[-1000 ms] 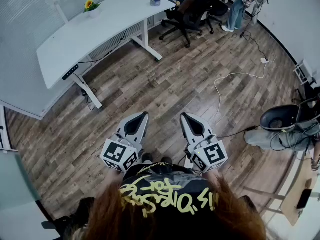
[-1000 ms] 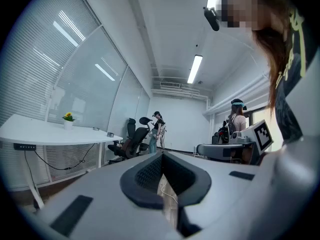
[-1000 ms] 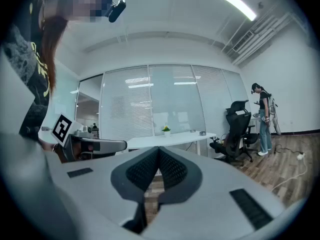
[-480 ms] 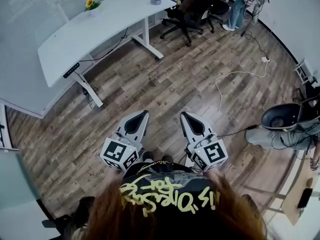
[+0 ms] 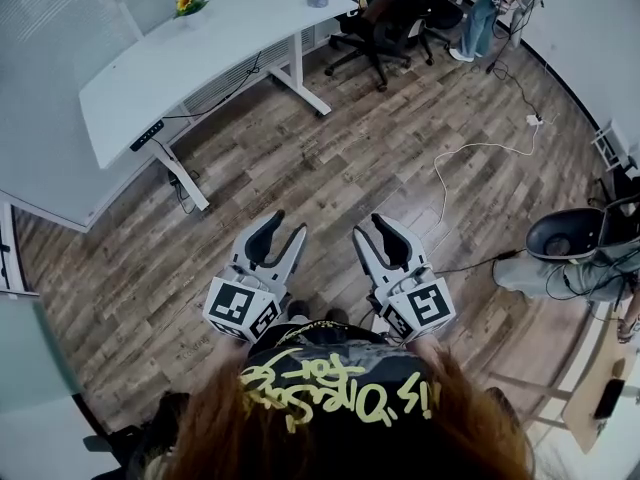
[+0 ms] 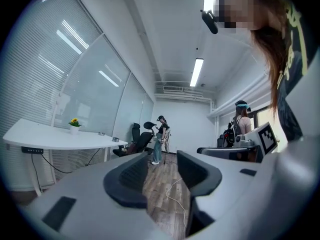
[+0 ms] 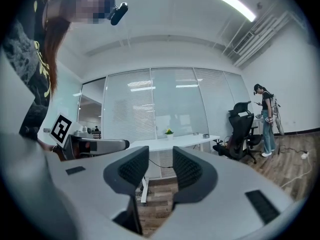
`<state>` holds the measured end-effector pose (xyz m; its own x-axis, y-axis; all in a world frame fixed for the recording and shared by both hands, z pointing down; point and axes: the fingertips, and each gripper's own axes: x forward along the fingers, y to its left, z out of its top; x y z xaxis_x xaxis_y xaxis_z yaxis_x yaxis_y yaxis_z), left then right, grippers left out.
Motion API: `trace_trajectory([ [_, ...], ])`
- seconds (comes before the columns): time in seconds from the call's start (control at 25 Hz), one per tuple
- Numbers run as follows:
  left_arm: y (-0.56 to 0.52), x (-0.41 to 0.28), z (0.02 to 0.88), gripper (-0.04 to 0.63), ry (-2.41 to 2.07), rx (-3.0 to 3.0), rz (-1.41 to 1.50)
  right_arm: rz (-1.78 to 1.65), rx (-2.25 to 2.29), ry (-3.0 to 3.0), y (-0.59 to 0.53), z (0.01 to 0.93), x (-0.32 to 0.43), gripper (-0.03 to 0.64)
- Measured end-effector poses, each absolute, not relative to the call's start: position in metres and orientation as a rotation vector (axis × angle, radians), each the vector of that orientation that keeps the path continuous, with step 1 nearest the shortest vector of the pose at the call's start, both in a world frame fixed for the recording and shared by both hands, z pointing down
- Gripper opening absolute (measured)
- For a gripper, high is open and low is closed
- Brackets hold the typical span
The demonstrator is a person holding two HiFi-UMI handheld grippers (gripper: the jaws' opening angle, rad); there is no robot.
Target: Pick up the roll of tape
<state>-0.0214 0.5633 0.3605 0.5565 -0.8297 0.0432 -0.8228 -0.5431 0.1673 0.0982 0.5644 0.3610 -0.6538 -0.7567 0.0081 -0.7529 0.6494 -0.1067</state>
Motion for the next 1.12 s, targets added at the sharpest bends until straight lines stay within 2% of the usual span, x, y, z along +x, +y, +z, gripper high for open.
trace_trajectory([
  [0.04, 0.563, -0.024, 0.361, 0.207, -1.402, 2.606, -0.072, -0.161, -1.296, 2.81, 0.564, 0.36, 0.097, 0.156],
  [0.08, 0.563, -0.028, 0.362, 0.238, -1.4, 2.594, -0.083, -0.155, -1.298, 2.806, 0.564, 0.36, 0.095, 0.212],
  [0.12, 0.563, -0.031, 0.363, 0.253, -1.4, 2.586, -0.09, -0.14, -1.295, 2.809, 0.565, 0.359, 0.093, 0.24],
  [0.76, 0.554, -0.103, 0.372, 0.258, -1.458, 2.596, -0.043, -0.165, -1.239, 2.855, 0.55, 0.371, 0.016, 0.241],
  [1.12, 0.538, -0.109, 0.384, 0.247, -1.382, 2.639, -0.044, -0.146, -1.277, 2.872, 0.545, 0.382, 0.004, 0.241],
])
